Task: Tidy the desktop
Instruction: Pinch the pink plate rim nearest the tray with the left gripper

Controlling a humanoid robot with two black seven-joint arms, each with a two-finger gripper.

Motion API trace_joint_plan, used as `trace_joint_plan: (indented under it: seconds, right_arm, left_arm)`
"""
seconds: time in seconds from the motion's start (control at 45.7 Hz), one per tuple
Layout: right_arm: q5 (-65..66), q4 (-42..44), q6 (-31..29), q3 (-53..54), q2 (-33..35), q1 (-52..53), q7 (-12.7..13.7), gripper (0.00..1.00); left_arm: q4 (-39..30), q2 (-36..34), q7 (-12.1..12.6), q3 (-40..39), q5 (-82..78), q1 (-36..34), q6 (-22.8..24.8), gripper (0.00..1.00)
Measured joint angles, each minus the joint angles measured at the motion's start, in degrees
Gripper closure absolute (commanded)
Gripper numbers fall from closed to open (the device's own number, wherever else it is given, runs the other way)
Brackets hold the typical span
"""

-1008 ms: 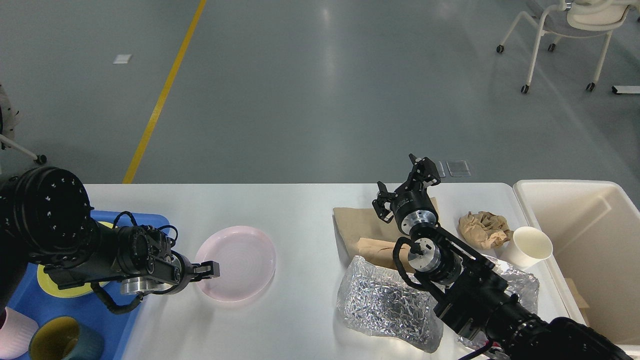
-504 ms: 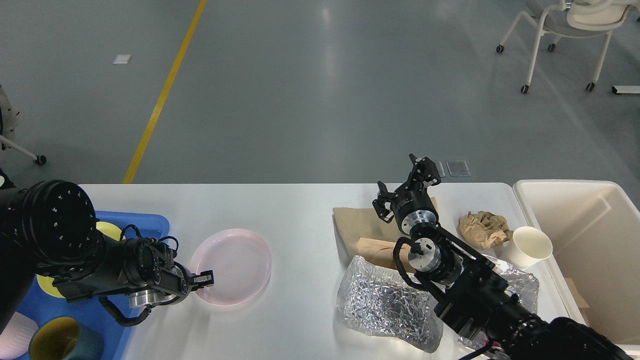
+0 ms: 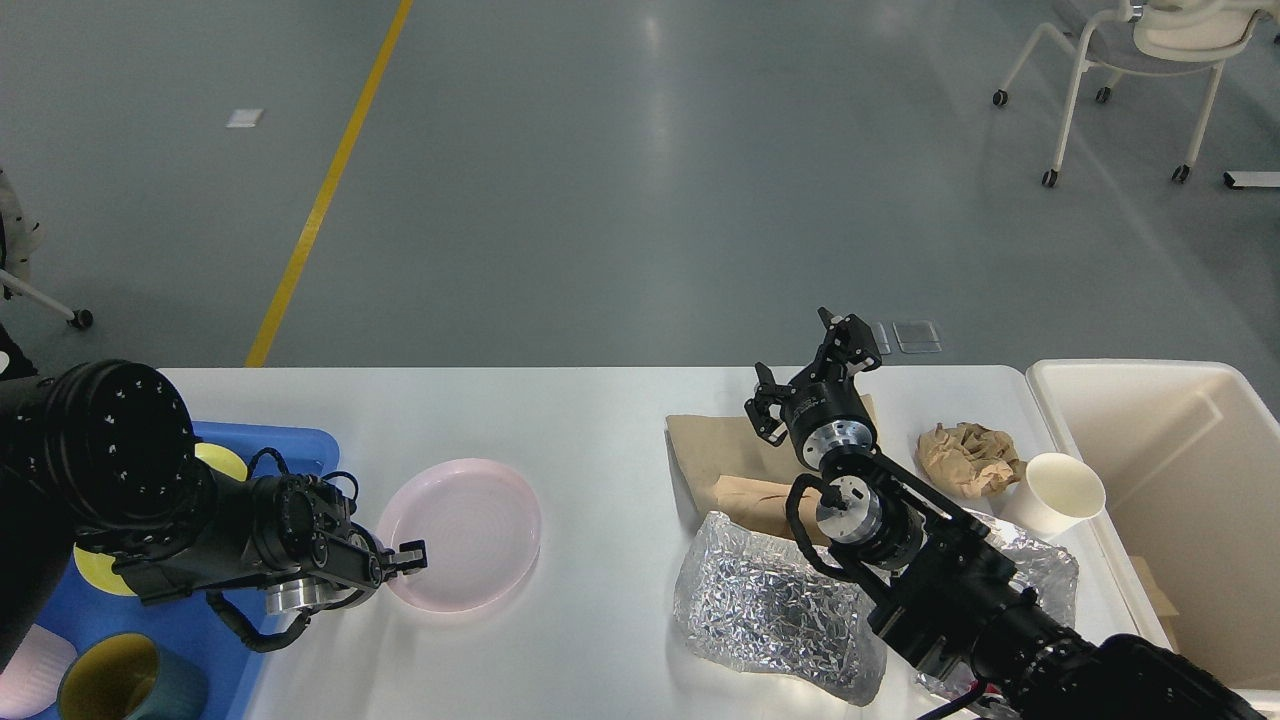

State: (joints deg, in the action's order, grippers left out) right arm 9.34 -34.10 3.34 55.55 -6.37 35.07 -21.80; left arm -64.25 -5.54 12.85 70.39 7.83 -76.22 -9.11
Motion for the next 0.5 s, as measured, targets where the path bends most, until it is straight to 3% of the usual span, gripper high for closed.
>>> trace_joint_plan:
  seconds: [0.504]
  right_arm:
    - [-0.01,0.00,0.00,0.00,0.01,0.00,0.00,0.00]
  left_arm:
    - [0.38,0.33,2.01,-2.20,1.12,1.78,-3.14,0.78]
